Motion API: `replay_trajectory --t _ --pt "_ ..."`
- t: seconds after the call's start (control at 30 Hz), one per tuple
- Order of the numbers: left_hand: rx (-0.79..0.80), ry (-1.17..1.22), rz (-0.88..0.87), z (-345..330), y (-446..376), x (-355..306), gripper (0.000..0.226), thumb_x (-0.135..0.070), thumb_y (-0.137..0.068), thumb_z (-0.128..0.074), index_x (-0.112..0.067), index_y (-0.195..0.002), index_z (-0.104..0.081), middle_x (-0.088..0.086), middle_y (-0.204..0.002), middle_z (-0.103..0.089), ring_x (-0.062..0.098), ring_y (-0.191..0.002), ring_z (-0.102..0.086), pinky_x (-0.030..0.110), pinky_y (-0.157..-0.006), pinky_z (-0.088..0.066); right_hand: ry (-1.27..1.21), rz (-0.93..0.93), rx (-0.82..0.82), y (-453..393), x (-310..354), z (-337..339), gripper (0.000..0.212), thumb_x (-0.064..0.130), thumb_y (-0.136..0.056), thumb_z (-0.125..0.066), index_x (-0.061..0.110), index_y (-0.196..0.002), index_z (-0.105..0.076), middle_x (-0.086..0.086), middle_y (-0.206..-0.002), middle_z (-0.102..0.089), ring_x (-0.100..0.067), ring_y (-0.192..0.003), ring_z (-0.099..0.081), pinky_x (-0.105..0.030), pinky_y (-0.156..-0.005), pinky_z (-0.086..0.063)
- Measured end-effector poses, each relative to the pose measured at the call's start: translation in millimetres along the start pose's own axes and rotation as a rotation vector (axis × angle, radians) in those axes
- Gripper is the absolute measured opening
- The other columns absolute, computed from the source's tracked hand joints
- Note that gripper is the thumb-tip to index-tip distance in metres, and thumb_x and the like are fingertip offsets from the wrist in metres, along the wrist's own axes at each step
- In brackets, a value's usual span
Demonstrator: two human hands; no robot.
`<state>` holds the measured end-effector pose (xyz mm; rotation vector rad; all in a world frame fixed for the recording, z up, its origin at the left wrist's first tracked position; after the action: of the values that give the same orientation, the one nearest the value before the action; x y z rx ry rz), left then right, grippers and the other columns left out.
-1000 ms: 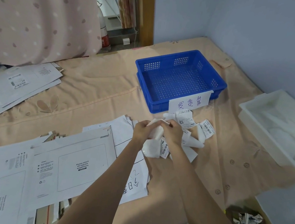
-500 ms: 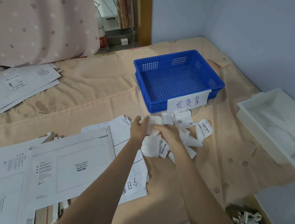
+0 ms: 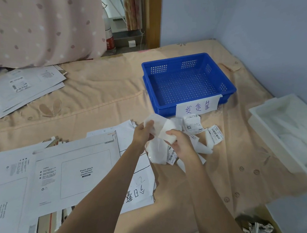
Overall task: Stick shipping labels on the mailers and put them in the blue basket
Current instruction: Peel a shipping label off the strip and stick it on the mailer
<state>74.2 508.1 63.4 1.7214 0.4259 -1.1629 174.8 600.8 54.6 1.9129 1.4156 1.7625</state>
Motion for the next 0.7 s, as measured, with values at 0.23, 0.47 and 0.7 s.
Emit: replay_trajectory --t 0.23,0.47,0.7 --pt "0.011 -0.062 -0.06 -6.8 1.0 3.1 0.02 -0.026 -0.097 -0.054 -0.017 -0.081 -0.062 0.005 -0.084 -0.064 0.025 -0.087 -0.06 0.038 -0.088 -0.051 0.064 0.073 -0.041 -0.3 6.3 -6.3 0.032 0.03 -0.082 -0.073 0.01 -0.106 -0.067 -0.007 -0.097 -0.071 -0.019 -0.092 -0.068 -0.03 -0.074 -0.054" --pt "-0.052 0.055 0.004 -3.3 0.1 4.2 0.016 -0.022 -0.098 -0.052 -0.008 -0.1 -0.058 0.01 -0.097 -0.063 0.026 -0.089 -0.062 0.025 -0.069 -0.054 -0.083 0.065 -0.111 -7.6 2.5 -1.8 0.019 0.008 -0.089 -0.062 0.007 -0.108 -0.059 -0.017 -0.109 -0.065 -0.027 -0.093 -0.063 -0.034 -0.074 -0.051" --pt "-0.083 0.246 0.144 -5.1 -1.3 0.5 0.02 -0.018 -0.099 -0.049 -0.003 -0.112 -0.054 0.013 -0.101 -0.063 0.027 -0.086 -0.064 0.033 -0.08 -0.054 -0.306 -0.016 -0.119 -4.4 2.1 -1.4 0.029 0.002 -0.092 -0.056 0.0 -0.121 -0.055 -0.017 -0.115 -0.063 -0.028 -0.098 -0.062 -0.037 -0.082 -0.053"
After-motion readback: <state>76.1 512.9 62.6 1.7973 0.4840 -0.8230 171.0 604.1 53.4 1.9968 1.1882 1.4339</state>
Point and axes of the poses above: each hand's wrist, its own y-axis away from the middle knuckle, its own z-axis out of the back of the hand, x = y × z, the point moved 1 cm from there along -y, towards the middle knuckle
